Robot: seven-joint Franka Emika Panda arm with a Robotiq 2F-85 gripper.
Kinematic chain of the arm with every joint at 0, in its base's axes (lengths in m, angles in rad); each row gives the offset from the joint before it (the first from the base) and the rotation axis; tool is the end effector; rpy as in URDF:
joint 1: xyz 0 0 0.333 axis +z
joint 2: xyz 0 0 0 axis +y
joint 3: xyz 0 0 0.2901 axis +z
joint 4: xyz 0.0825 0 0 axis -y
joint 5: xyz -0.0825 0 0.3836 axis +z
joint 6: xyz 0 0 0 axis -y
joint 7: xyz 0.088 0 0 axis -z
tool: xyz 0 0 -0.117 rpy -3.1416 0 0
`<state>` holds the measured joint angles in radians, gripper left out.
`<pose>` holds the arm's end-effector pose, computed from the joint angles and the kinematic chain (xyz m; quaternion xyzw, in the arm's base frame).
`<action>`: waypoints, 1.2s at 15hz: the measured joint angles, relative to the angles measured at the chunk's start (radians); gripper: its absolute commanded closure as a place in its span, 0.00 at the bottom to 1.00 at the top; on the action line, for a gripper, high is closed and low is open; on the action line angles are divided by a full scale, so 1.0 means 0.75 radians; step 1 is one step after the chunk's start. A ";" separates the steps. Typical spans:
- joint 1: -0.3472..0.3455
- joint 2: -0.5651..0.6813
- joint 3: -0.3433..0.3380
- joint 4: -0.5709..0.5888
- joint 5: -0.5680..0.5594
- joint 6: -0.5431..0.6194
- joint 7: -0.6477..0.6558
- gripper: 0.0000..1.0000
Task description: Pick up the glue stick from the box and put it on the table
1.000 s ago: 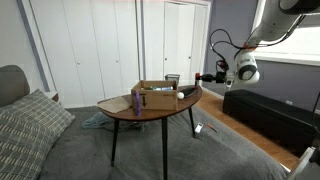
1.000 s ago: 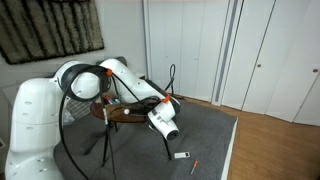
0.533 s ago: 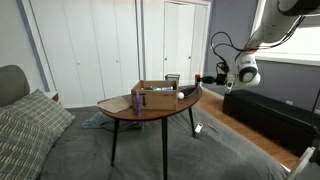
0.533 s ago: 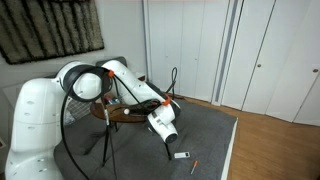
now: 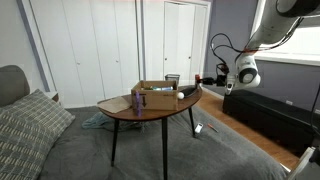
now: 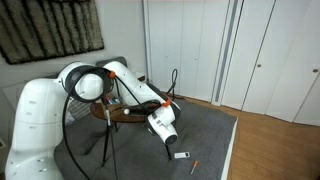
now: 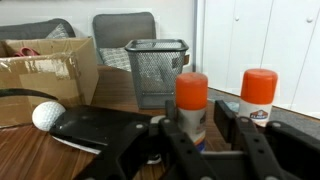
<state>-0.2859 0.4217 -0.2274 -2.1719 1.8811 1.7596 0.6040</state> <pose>0.5209 -0.1877 0.1998 -0.2426 0.6961 0.2496 0.6279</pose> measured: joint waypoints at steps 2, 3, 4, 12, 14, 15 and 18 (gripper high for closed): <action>0.000 0.000 0.000 0.000 0.000 0.000 -0.001 0.16; 0.000 0.000 0.000 0.000 0.000 0.000 -0.002 0.15; 0.000 0.000 0.000 0.000 0.000 0.000 -0.002 0.13; 0.000 -0.015 -0.005 0.000 0.000 -0.005 -0.029 0.24; 0.000 -0.025 -0.007 -0.001 0.000 -0.010 -0.037 0.26; 0.000 -0.031 -0.008 -0.001 0.000 -0.011 -0.040 0.26; 0.000 -0.063 -0.010 -0.011 0.000 -0.020 -0.052 0.26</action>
<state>-0.2862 0.3746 -0.2349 -2.1798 1.8811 1.7450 0.5647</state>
